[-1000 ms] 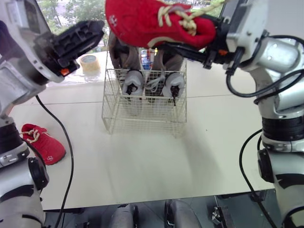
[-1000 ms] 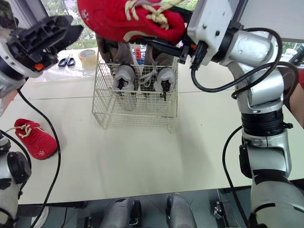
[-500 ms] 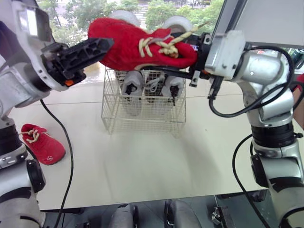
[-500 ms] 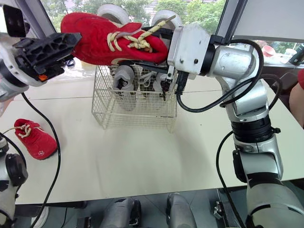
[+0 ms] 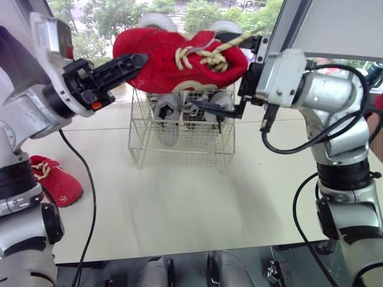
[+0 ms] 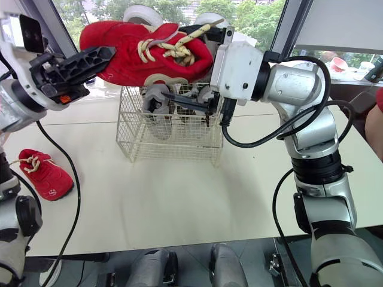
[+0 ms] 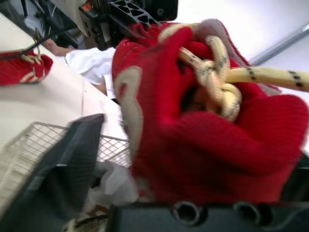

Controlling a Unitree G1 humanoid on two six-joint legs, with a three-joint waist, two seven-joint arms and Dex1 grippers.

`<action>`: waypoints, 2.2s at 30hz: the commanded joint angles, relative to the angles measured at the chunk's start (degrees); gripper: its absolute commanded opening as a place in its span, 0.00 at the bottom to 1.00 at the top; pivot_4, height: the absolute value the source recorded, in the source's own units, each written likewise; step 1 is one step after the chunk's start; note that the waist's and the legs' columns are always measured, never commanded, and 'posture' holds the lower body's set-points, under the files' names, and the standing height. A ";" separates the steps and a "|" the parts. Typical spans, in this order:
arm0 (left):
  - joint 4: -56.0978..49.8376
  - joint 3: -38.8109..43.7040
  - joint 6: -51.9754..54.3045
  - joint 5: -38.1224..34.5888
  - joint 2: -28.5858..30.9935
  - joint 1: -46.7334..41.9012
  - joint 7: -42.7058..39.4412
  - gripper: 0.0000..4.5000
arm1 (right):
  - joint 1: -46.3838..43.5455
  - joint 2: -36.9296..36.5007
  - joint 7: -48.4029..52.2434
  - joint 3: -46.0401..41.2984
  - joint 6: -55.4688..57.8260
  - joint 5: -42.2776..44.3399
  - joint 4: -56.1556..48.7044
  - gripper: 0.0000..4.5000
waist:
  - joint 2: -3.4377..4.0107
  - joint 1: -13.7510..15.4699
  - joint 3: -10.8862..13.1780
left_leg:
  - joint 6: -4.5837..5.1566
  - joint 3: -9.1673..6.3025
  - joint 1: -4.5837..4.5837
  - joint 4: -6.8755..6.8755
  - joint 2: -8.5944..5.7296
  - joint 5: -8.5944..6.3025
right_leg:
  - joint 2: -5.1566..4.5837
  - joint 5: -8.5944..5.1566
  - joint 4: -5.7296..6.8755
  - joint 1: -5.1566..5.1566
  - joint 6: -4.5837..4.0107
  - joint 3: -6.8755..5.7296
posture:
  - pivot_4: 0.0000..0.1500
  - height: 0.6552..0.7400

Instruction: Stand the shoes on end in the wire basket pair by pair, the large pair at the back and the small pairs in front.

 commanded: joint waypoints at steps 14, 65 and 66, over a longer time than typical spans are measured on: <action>-16.96 2.15 -24.54 -7.64 -21.11 7.07 16.86 0.06 | 8.70 35.19 -50.76 -14.66 22.24 57.50 -13.00 0.98 | -0.03 0.02 -0.04 | 0.15 -0.05 0.08 -0.01 0.06 -0.05 | 0.14 0.12 0.16 0.02 -0.21 -0.03 | 1.00 1.00; -26.59 -3.15 -17.69 12.65 1.07 28.14 9.15 0.99 | -1.16 3.67 -29.94 -20.59 25.62 54.02 1.45 0.29 | 0.02 0.29 0.01 | 0.45 -0.04 -0.06 -0.08 0.07 -0.23 | 0.14 0.01 -0.18 -0.04 -0.33 -0.06 | 1.00 1.00; -26.89 -2.40 -18.08 12.92 1.77 28.42 9.69 0.99 | -0.53 -0.66 -24.40 -19.75 26.19 51.30 2.80 0.29 | 0.03 0.48 0.02 | 0.47 -0.02 -0.06 -0.08 0.06 -0.24 | 0.13 -0.01 -0.20 -0.04 -0.38 -0.05 | 1.00 1.00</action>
